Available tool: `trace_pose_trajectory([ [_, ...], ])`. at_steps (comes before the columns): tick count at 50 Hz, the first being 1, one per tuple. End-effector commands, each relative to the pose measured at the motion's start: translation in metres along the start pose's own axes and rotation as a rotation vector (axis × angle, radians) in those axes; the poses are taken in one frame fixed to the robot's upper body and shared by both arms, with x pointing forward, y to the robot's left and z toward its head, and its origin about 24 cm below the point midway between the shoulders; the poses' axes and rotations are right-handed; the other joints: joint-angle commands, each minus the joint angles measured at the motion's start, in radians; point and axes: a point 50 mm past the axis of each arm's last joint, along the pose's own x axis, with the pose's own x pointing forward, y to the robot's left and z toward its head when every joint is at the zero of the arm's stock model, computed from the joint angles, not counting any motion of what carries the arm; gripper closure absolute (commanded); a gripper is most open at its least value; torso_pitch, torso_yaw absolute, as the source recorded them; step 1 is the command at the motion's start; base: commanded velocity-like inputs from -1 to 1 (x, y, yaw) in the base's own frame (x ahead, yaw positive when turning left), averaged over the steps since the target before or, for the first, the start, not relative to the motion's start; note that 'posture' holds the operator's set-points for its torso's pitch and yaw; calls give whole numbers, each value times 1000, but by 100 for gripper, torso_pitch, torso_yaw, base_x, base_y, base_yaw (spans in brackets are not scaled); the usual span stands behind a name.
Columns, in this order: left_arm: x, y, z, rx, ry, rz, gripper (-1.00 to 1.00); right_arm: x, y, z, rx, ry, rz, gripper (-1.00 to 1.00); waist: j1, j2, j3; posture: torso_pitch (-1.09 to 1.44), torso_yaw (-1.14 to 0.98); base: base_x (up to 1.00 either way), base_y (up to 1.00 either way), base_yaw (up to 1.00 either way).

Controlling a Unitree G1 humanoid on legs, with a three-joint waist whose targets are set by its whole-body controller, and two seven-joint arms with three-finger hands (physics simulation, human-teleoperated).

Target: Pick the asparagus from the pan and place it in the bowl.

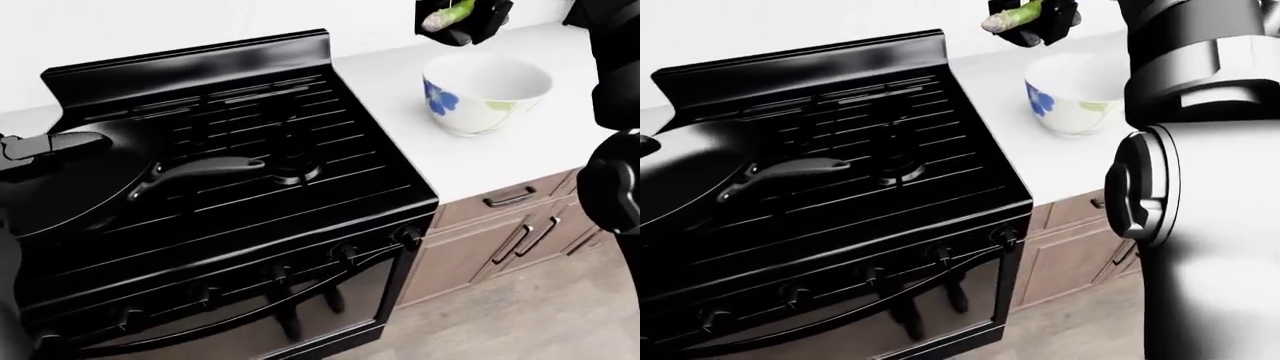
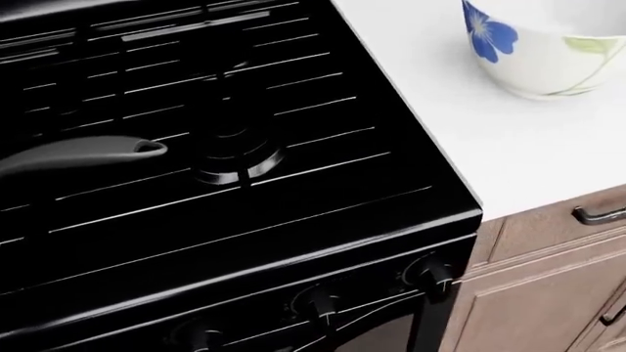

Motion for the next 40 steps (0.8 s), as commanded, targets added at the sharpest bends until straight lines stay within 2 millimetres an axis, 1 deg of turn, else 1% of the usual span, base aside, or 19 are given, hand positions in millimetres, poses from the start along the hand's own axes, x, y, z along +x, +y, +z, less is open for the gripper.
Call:
trace_pose_trajectory([
  [1,2,1,13,8,-64,3,-100,-11,-21,4,-24,-3,-88,100,-1,6,-23,0,0,0,-32,0],
  [2,2,1,12,8,-63,4,-100,-11,-21,5,-24,-3,-87,100,-4,30,-30,0,0,0,-31,0],
  [3,2,1,12,7,-63,4,-100,-11,-21,5,-25,-3,-87,100,-13,35,-40,0,0,0,-31,0],
  [4,2,2,13,8,-63,4,-100,-11,-20,5,-25,-3,-86,100,-2,15,-33,0,0,0,-32,0],
  [5,2,2,13,8,-64,4,-100,-11,-20,5,-25,-4,-85,100,-10,28,-32,0,0,0,-30,0],
  [8,1,1,13,8,-64,3,-100,-11,-20,5,-24,-4,-85,100,-11,14,-44,0,0,0,-30,0],
  [11,1,2,13,8,-65,5,-100,-11,-20,4,-24,-3,-85,100,-10,-12,-35,0,0,0,-31,0],
  [13,1,2,13,8,-65,5,-100,-11,-20,4,-23,-4,-86,100,-7,-45,-35,0,0,0,-31,0],
  [14,1,2,13,8,-64,5,-100,-11,-21,5,-24,-5,-86,100,-5,-72,-42,0,0,0,-31,0],
  [15,1,2,13,9,-64,5,-100,-11,-21,5,-24,-6,-86,100,-6,-119,-56,0,0,0,-31,0],
  [16,1,2,13,8,-65,4,-100,-11,-22,5,-25,-6,-88,100,-6,-102,-49,0,0,0,-31,0],
  [17,1,2,13,9,-65,4,-100,-12,-22,6,-25,-7,-89,100,-7,-97,-39,0,0,0,-31,0],
  [27,1,1,12,10,-63,3,-100,-11,-22,5,-28,-6,-88,100,2,-7,-24,0,0,0,-31,0],
  [29,1,2,12,10,-64,4,-100,-11,-21,5,-29,-7,-87,100,-3,34,-33,0,0,0,-30,0],
  [31,1,2,13,11,-64,4,-100,-11,-20,5,-32,-10,-85,100,-2,18,-32,0,0,0,-30,0],
  [32,1,2,13,10,-64,4,-100,-11,-21,5,-32,-10,-86,100,-10,28,-33,0,0,0,-31,0],
  [35,1,2,13,10,-65,3,-100,-12,-22,6,-33,-11,-88,100,-11,15,-45,0,0,0,-31,0],
  [38,1,2,14,9,-66,4,-100,-12,-21,5,-33,-10,-87,100,-10,-13,-36,0,0,0,-31,0],
  [40,1,2,14,9,-66,3,-100,-12,-22,6,-33,-11,-88,100,-7,-44,-36,0,0,0,-30,0],
])
